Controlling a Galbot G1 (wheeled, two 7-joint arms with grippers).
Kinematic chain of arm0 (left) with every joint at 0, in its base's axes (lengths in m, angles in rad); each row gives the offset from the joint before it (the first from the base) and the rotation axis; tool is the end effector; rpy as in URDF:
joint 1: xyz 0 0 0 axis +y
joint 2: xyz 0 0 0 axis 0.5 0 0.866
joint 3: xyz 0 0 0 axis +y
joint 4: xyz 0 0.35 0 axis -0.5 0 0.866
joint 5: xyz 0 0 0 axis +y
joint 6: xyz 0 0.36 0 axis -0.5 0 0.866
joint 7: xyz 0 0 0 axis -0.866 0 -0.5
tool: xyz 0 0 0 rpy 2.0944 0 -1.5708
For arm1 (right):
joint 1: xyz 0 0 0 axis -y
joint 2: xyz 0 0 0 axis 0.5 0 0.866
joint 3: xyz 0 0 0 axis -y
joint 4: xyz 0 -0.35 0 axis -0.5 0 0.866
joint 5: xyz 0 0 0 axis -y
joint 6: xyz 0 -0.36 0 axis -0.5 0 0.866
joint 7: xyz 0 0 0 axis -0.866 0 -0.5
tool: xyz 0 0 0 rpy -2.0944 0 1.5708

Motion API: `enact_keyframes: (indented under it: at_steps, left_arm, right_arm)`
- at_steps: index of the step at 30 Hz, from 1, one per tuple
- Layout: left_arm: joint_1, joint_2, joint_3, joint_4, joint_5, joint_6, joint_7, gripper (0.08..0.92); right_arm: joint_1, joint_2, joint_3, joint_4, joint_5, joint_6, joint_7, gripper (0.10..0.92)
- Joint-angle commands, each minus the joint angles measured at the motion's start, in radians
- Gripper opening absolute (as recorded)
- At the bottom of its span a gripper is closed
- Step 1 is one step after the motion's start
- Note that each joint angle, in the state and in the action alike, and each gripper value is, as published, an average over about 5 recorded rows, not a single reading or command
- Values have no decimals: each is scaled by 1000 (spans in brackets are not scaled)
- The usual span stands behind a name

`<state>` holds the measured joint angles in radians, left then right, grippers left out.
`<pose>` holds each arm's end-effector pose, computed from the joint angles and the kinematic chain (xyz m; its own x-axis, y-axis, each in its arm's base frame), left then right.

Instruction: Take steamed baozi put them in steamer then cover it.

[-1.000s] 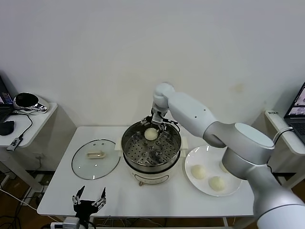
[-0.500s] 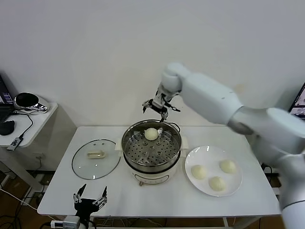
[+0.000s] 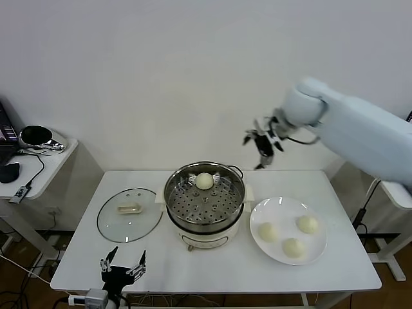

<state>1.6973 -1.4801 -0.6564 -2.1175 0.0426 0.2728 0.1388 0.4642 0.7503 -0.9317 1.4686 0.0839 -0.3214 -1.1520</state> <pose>0.1467 0.0553 -0.3107 -0.9266 0.0229 0.3753 0.0823 0.9863 0.1428 0.5254 -0.0403 0.0101 -0.3620 -0.2626 0.8944 -0.8757 -0.2331 -0.4229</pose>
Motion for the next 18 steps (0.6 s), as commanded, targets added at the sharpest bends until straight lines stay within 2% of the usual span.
enact_keyframes:
  at_steps: [1,9,18]
  left_arm:
    - [14,-2,4,-4,6,4,-1,823]
    - [24,-15,3,-5,19,9,2,823]
    - [25,-22,15,1,35,14,7,823]
  right_arm:
    - [-312,-272,166,175,-55,-177,0,823]
    - [-529,-200,265,123,-141,-161,17,823]
    - [-590,-102,268,38,-184,-157,39,823]
